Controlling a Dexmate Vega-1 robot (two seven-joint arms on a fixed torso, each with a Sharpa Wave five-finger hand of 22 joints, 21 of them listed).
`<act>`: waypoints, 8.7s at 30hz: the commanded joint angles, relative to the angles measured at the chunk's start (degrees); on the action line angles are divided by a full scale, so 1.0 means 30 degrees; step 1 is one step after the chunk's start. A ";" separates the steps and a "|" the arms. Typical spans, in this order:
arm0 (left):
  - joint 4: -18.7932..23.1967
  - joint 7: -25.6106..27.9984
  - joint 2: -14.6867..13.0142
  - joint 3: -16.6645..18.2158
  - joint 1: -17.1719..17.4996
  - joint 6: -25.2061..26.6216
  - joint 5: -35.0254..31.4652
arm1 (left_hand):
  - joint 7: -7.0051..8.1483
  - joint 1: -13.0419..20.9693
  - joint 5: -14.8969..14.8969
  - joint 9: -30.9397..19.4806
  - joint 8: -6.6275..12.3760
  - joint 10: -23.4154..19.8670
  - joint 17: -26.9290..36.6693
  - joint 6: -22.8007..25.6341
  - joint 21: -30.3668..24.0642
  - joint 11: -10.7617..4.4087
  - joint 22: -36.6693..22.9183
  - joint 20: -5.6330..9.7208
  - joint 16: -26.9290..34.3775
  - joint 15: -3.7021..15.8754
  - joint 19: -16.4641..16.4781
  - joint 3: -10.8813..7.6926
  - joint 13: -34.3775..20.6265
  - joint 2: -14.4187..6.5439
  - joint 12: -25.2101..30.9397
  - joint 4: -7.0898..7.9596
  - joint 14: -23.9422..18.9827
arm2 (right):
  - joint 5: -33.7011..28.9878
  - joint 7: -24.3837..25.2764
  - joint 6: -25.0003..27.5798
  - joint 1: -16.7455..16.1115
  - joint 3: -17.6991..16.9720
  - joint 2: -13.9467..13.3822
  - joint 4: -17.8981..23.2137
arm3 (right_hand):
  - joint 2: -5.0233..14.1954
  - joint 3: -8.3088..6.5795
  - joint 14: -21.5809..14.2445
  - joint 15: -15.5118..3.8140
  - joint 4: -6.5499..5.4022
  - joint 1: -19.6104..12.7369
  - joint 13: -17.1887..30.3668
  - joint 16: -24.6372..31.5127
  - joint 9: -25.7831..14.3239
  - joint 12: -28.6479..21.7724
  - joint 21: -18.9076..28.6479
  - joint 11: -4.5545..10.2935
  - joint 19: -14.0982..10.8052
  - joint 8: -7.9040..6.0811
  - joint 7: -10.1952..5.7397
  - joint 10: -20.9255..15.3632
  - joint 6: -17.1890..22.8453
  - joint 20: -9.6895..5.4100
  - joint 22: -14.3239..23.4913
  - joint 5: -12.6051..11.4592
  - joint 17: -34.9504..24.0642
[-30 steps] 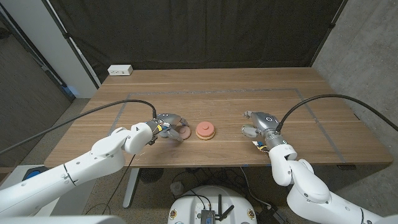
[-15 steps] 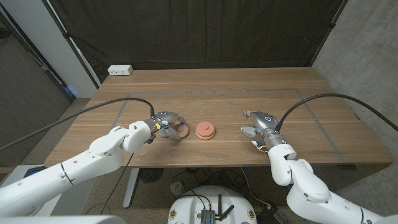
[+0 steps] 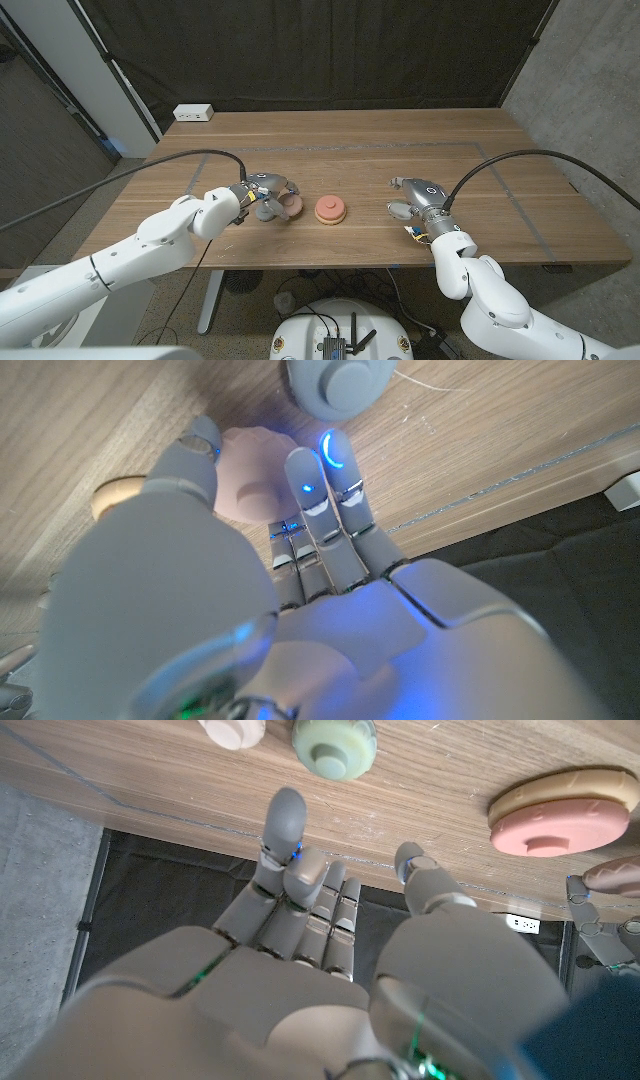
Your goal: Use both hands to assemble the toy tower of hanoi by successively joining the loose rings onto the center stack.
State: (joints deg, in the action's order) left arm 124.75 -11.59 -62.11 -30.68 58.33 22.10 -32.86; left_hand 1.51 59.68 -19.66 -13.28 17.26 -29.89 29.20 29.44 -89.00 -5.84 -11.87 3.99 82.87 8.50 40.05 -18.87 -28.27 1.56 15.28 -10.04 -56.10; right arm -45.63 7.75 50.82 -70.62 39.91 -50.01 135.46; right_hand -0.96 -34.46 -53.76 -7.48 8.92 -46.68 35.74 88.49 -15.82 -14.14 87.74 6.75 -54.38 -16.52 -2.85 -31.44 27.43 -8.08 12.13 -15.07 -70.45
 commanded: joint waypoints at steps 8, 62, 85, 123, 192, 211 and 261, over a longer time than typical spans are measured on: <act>0.1588 -0.0722 -0.1190 0.1099 0.0172 0.0673 0.0400 | -0.0002 0.0193 -0.0091 -0.0107 0.0066 -0.1083 0.0028 0.0181 -0.0082 -0.0796 -0.0080 0.2667 0.0092 0.1372 0.0166 0.0080 -0.0478 -0.0199 0.0052 0.0192 -0.0168 | -0.0073 -0.0029 0.0052 -0.0012 0.0107 0.0019 -0.0021 | 0.0229 0.0005 -0.0081 -0.1572 -0.0004 0.0097 0.0128 0.0052 -0.0102 0.0104 0.0098 0.0005 -0.0036 0.0001 0.0057 -0.0220 0.0228 -0.1418 0.0037 -0.0148 -0.0042; 0.0708 -0.1426 -0.0519 0.0907 -0.1550 -0.2049 0.1777 | -0.0075 0.0238 -0.0127 -0.0211 -0.0075 -0.1271 0.0001 0.0240 -0.0074 -0.0875 -0.0094 0.2665 0.0098 0.1370 0.0217 0.0348 -0.1170 -0.0203 -0.0400 0.0249 -0.0205 | -0.0123 0.0046 0.0691 -0.0096 0.0035 0.0003 0.0266 | 0.0347 -0.0041 -0.0052 -0.1573 0.0114 0.0185 0.0272 0.0067 -0.0120 0.0189 0.0105 0.0049 -0.0019 0.0092 0.0043 -0.0414 0.0323 -0.1417 0.0020 -0.0270 -0.0047; -0.0589 -0.2223 0.0948 -0.0216 -0.2976 -0.3954 0.1634 | -0.0057 0.0275 -0.0130 -0.0222 -0.0102 -0.1391 0.0051 0.0377 -0.0067 -0.0949 -0.0096 0.2670 0.0169 0.1369 0.0203 0.0406 -0.1339 -0.0226 -0.0491 0.0248 -0.0288 | 0.0064 0.0503 0.0888 -0.0212 -0.0024 0.0082 0.0293 | 0.0389 -0.0070 -0.0043 -0.1576 0.0161 0.0199 0.0293 0.0086 -0.0133 0.0283 0.0125 0.0027 -0.0022 0.0108 0.0023 -0.0490 0.0482 -0.1420 0.0026 -0.0333 -0.0051; -0.2379 -0.4422 0.3207 -0.2379 -0.5342 -0.4957 0.0740 | -0.0061 0.0207 -0.0129 -0.0241 -0.0290 -0.1285 0.0035 0.0356 -0.0019 -0.0805 -0.0074 0.2638 0.0031 0.1370 -0.0030 0.0505 -0.1652 -0.0282 -0.0755 0.0294 -0.0031 | 0.0406 0.0890 0.1197 -0.0139 0.0080 0.0039 0.0330 | 0.0464 -0.0111 -0.0002 -0.1572 0.0174 0.0205 0.0327 0.0087 -0.0174 0.0401 0.0123 0.0032 0.0013 0.0198 0.0057 -0.0531 0.0489 -0.1420 0.0016 -0.0409 -0.0048; -0.3607 -0.5514 0.4686 -0.3967 -0.6317 -0.4924 -0.0718 | -0.0115 0.0122 -0.0148 -0.0270 -0.0518 -0.1511 0.0068 0.0479 -0.0023 -0.0813 -0.0032 0.2655 -0.0043 0.1374 -0.0044 0.0626 -0.1882 -0.0356 -0.1041 0.0258 0.0045 | 0.1292 0.1793 0.1267 -0.0419 -0.0116 -0.0382 0.0522 | 0.0608 -0.0167 -0.0050 -0.1574 0.0200 0.0150 0.0438 0.0124 -0.0257 0.0517 0.0151 0.0030 0.0015 0.0308 0.0081 -0.0628 0.0625 -0.1418 0.0019 -0.0581 -0.0052; -0.2901 -0.4939 0.4357 -0.3544 -0.5974 -0.5141 -0.0596 | -0.0017 0.0234 -0.0162 -0.0278 -0.0563 -0.1568 0.0062 0.0498 -0.0024 -0.1019 -0.0033 0.2677 -0.0048 0.1375 -0.0032 0.0613 -0.1945 -0.0348 -0.1042 0.0205 0.0031 | 0.1359 0.1937 0.1259 -0.0533 -0.0164 -0.0549 0.0705 | 0.0621 -0.0166 -0.0046 -0.1574 0.0197 0.0161 0.0448 0.0119 -0.0286 0.0547 0.0141 0.0006 0.0036 0.0333 0.0114 -0.0649 0.0650 -0.1418 0.0005 -0.0617 -0.0051; -0.3251 -0.5358 0.4583 -0.3928 -0.6083 -0.4698 -0.1087 | 0.0046 -0.0116 -0.0139 -0.0303 -0.0856 -0.0970 0.0063 0.0313 0.0063 -0.0767 -0.0007 0.2571 -0.0037 0.1371 -0.0127 0.0992 -0.1951 -0.0002 -0.1425 0.0451 0.0072 | 0.1552 0.2147 0.1379 -0.0657 -0.0239 -0.0675 0.0841 | 0.0674 -0.0177 -0.0030 -0.1577 0.0205 0.0162 0.0495 0.0114 -0.0334 0.0600 0.0144 -0.0017 0.0036 0.0410 0.0105 -0.0672 0.0701 -0.1421 -0.0005 -0.0704 -0.0052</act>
State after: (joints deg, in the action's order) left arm 114.90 -27.64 -48.14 -42.50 40.24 7.81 -35.91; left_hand 1.78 60.50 -19.85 -13.97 14.81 -31.11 29.20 30.70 -88.99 -6.07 -11.85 3.70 82.88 8.49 39.92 -15.93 -33.89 1.35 11.46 -9.18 -56.29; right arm -40.96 13.99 54.79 -72.82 39.06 -52.08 138.02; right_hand 0.39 -34.93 -53.76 -7.48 9.40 -46.09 37.03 88.49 -16.63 -12.41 87.91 6.85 -54.38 -15.37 -2.76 -32.97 28.96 -8.08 11.99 -16.97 -70.42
